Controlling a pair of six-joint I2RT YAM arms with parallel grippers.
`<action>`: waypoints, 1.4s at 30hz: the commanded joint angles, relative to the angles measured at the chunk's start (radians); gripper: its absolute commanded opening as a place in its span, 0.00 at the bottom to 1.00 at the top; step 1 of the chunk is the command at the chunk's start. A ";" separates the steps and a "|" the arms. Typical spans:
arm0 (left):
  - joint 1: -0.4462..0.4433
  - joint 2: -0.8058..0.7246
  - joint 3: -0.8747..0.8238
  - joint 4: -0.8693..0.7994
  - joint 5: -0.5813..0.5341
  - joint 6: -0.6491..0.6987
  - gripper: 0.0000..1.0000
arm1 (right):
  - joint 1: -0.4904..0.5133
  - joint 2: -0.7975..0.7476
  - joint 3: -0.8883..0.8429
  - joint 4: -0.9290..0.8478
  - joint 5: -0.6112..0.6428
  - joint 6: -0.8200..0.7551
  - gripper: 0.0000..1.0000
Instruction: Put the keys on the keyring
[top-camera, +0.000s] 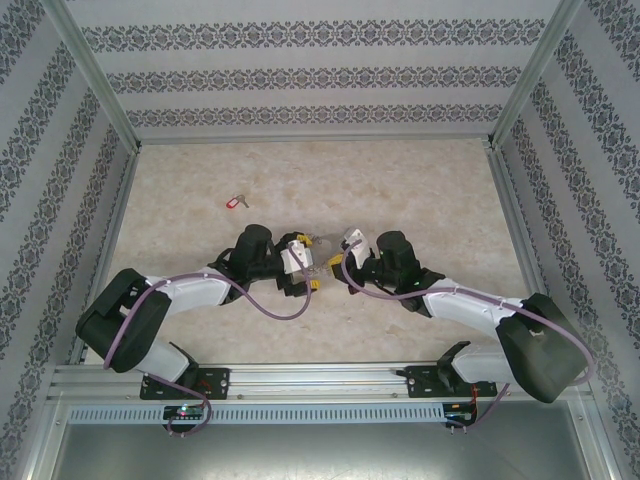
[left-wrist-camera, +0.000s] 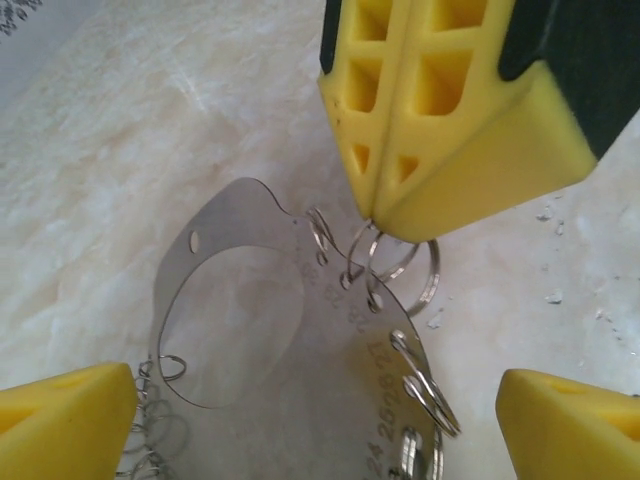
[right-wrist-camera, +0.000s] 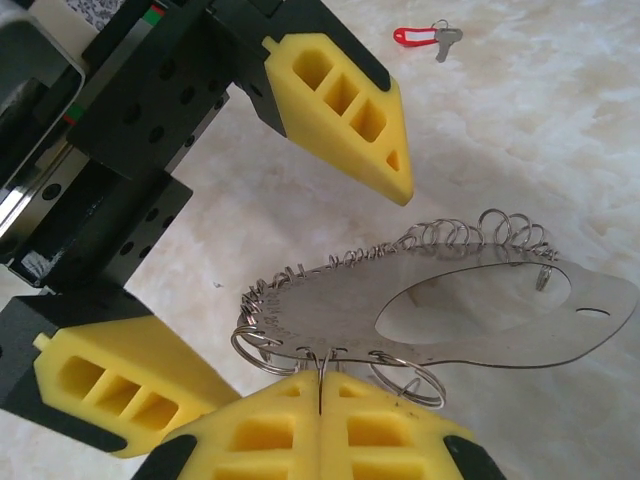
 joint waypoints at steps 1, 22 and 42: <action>-0.012 0.010 0.036 0.036 -0.033 0.057 0.84 | -0.011 0.007 0.026 0.039 -0.030 0.057 0.00; -0.037 0.067 0.027 0.097 -0.045 0.085 0.74 | -0.022 0.014 0.024 0.094 0.047 0.188 0.00; -0.085 0.110 -0.043 0.324 -0.276 -0.029 0.71 | -0.017 0.041 0.039 0.161 0.112 0.305 0.00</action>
